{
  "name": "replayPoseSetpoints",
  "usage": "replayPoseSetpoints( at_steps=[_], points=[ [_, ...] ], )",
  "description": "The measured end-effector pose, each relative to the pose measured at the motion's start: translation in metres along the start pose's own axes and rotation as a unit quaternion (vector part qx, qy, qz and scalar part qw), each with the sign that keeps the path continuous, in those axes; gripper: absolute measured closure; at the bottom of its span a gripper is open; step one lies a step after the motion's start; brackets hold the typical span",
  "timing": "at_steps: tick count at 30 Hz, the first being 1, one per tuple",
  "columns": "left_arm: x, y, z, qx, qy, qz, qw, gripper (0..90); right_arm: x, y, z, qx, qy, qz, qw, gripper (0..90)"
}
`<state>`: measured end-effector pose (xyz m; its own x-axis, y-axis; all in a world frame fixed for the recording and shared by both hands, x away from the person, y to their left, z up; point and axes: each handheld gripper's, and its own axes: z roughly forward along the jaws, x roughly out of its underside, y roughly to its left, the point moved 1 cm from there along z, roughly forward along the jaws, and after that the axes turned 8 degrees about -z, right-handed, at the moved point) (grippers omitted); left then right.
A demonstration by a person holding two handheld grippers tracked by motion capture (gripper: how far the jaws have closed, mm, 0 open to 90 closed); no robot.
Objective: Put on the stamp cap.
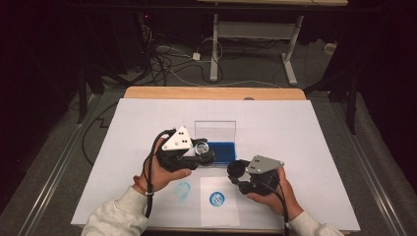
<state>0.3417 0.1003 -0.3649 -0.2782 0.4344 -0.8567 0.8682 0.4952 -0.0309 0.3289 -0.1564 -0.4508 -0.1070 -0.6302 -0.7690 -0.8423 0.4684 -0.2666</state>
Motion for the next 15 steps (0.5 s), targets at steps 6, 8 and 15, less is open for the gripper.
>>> replayPoseSetpoints(
  at_steps=[6,8,15],
  points=[
    [-0.003,-0.004,0.007,0.013,-0.006,0.000,0.9999,54.3,-0.012,0.005,0.012,-0.014,-0.013,0.001,0.9998,38.8],
    [-0.004,-0.008,0.009,0.014,-0.006,0.010,0.9998,54.3,-0.016,0.006,0.016,-0.016,-0.017,0.000,0.9997,38.8],
    [-0.006,-0.015,0.020,0.024,-0.004,0.012,0.9996,54.3,-0.026,0.010,0.023,-0.022,-0.035,0.010,0.9991,38.8]
  ],
)
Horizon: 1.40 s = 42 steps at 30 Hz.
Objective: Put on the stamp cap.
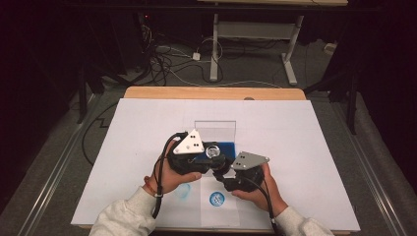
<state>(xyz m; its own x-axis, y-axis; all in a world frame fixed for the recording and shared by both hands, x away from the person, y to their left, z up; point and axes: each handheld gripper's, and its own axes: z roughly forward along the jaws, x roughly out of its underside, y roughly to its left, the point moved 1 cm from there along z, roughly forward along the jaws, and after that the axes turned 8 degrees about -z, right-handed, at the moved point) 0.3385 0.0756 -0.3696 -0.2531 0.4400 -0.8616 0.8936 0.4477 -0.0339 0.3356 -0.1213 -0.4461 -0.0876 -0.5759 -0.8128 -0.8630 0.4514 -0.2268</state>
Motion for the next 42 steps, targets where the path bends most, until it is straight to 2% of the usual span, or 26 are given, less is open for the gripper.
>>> replayPoseSetpoints(
  at_steps=[9,14,21,24,25,30,42],
  points=[
    [0.001,-0.001,0.005,-0.003,0.000,-0.004,1.0000,54.3,-0.008,0.002,0.001,0.003,-0.028,0.013,0.9995,38.9],
    [0.002,-0.001,0.006,-0.002,0.002,-0.004,1.0000,54.3,-0.008,0.001,-0.001,0.001,-0.035,0.018,0.9992,38.9],
    [0.003,0.000,0.008,-0.007,0.001,-0.006,1.0000,54.3,-0.007,-0.001,-0.003,0.002,-0.037,0.024,0.9990,38.8],
    [0.003,0.001,0.007,-0.012,-0.007,-0.009,0.9999,54.3,-0.006,0.000,-0.002,-0.001,-0.038,0.026,0.9990,38.8],
    [0.003,0.002,0.007,-0.008,-0.009,-0.011,0.9999,54.3,-0.006,0.000,-0.002,-0.001,-0.038,0.026,0.9989,38.8],
    [0.005,0.002,0.011,-0.016,-0.006,-0.009,0.9998,54.3,-0.006,0.002,0.000,-0.004,-0.037,0.027,0.9989,38.8],
    [0.009,0.003,0.015,-0.003,-0.003,-0.018,0.9998,54.3,-0.004,-0.002,-0.003,0.001,-0.037,0.032,0.9988,38.8]
  ],
)
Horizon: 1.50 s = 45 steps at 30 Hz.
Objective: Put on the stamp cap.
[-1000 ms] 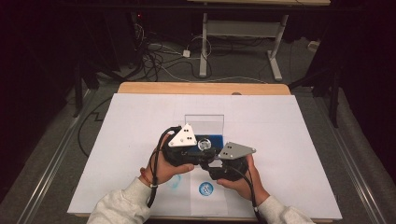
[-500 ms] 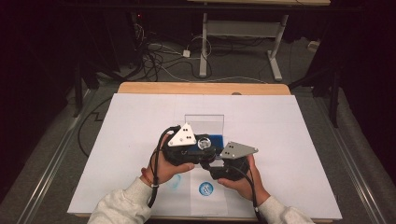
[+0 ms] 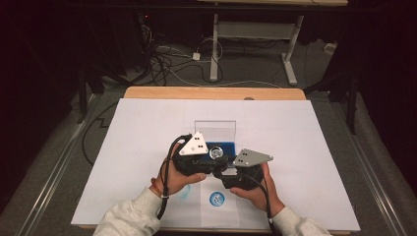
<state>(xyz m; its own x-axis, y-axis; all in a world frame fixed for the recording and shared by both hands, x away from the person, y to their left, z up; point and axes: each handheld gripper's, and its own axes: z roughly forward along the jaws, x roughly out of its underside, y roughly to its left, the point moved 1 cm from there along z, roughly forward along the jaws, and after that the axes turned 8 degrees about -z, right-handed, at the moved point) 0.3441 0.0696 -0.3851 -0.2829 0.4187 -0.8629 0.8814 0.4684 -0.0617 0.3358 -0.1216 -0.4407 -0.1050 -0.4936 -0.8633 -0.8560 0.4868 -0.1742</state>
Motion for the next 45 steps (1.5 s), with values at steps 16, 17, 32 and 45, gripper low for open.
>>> replayPoseSetpoints(
  at_steps=[16,17,32,45],
  points=[
    [0.006,0.006,0.003,0.029,-0.003,-0.030,0.9991,54.3,0.000,0.004,0.000,0.009,0.017,-0.023,0.9995,38.9],
    [0.006,0.006,0.004,0.030,-0.003,-0.031,0.9991,54.3,0.000,0.004,0.000,0.010,0.018,-0.024,0.9995,39.0],
    [0.013,0.008,0.009,0.055,-0.013,-0.062,0.9965,54.1,0.001,0.006,0.000,0.015,0.027,-0.037,0.9989,39.0],
    [0.009,-0.002,0.009,0.047,0.005,-0.036,0.9982,54.1,0.001,0.007,0.000,0.006,0.024,-0.044,0.9987,38.8]
  ],
)
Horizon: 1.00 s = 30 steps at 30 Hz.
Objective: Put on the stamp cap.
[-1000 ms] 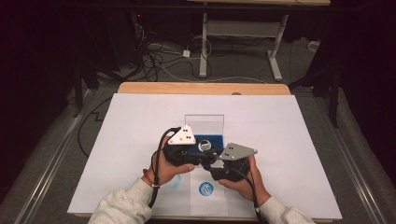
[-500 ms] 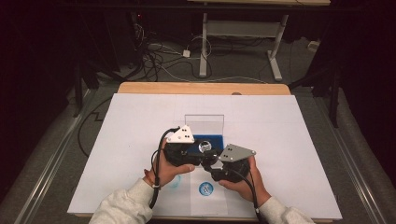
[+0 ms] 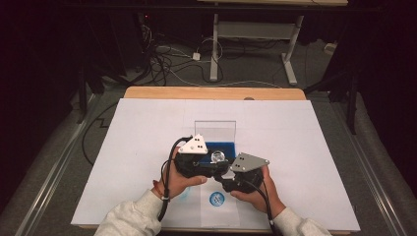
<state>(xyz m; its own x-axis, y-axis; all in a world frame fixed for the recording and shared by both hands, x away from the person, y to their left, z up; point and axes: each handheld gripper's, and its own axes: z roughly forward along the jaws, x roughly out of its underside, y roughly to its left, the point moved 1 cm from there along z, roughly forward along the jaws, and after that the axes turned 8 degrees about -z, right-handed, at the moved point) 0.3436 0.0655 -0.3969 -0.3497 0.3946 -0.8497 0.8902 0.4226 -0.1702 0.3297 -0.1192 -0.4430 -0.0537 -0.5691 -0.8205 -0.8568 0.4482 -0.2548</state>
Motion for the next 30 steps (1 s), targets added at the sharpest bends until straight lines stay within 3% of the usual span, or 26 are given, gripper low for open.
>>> replayPoseSetpoints(
  at_steps=[4,17,30],
  points=[
    [-0.0016,-0.0031,-0.0004,-0.006,0.002,0.012,0.9999,54.1,0.0004,0.0001,-0.0013,0.001,-0.003,-0.001,1.0000,38.7],
    [-0.0039,-0.0064,-0.0044,-0.011,-0.011,0.017,0.9997,54.1,0.0003,0.0000,-0.0047,0.012,-0.019,-0.006,0.9997,37.9],
    [-0.0055,-0.0081,-0.0075,-0.010,-0.017,0.019,0.9996,54.1,0.0030,0.0014,-0.0004,0.027,-0.007,-0.014,0.9995,33.6]
  ],
)
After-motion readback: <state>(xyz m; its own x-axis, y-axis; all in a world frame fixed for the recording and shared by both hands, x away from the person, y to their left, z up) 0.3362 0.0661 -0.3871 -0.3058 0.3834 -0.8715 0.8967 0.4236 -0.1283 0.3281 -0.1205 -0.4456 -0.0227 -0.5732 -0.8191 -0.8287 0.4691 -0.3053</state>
